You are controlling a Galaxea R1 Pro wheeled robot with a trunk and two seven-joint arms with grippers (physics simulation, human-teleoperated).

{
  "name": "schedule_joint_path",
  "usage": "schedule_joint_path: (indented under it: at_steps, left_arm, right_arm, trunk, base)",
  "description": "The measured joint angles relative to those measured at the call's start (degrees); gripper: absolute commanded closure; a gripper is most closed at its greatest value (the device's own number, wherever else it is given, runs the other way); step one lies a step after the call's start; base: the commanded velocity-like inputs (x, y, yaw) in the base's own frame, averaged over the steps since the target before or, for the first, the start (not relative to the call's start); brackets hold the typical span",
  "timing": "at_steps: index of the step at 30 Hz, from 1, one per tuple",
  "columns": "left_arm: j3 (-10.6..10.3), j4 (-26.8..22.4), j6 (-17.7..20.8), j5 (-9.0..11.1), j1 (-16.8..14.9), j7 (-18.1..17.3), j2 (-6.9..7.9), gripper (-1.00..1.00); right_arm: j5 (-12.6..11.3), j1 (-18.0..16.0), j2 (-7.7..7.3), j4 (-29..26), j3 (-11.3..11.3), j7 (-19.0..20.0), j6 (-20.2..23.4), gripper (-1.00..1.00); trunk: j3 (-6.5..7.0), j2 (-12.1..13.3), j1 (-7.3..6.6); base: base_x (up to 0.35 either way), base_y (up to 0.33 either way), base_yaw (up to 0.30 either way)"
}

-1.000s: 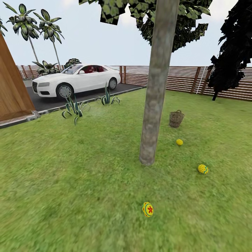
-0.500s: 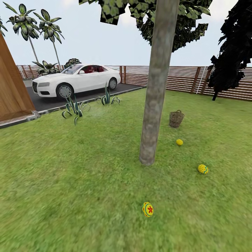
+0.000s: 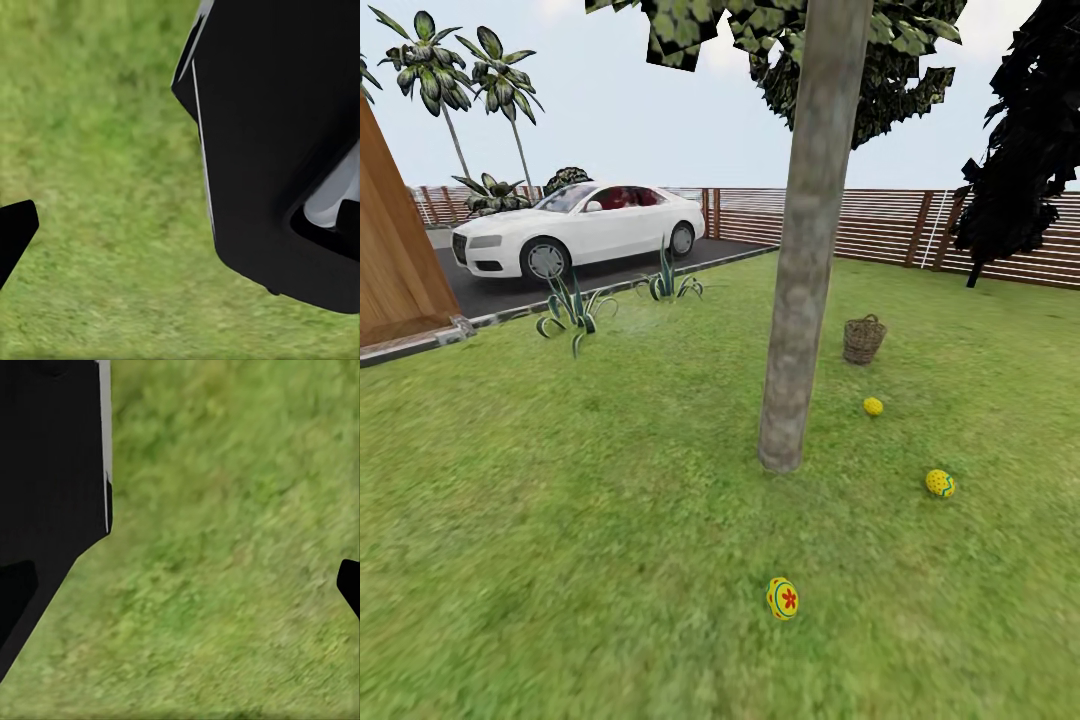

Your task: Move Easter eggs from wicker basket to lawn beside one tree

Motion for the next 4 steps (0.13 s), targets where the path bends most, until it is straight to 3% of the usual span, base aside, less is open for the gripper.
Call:
schedule_joint_path:
  at_steps: [4]
  left_arm:
    - [-0.1, 0.2, 0.0, 0.0, 0.0, 0.0, 0.06, -1.0]
  right_arm:
    - [0.1, 0.0, 0.0, 0.0, 0.0, 0.0, 0.0, -1.0]
  trunk:
    - [0.0, 0.0, 0.0]
  base:
    - [0.0, 0.0, 0.0]
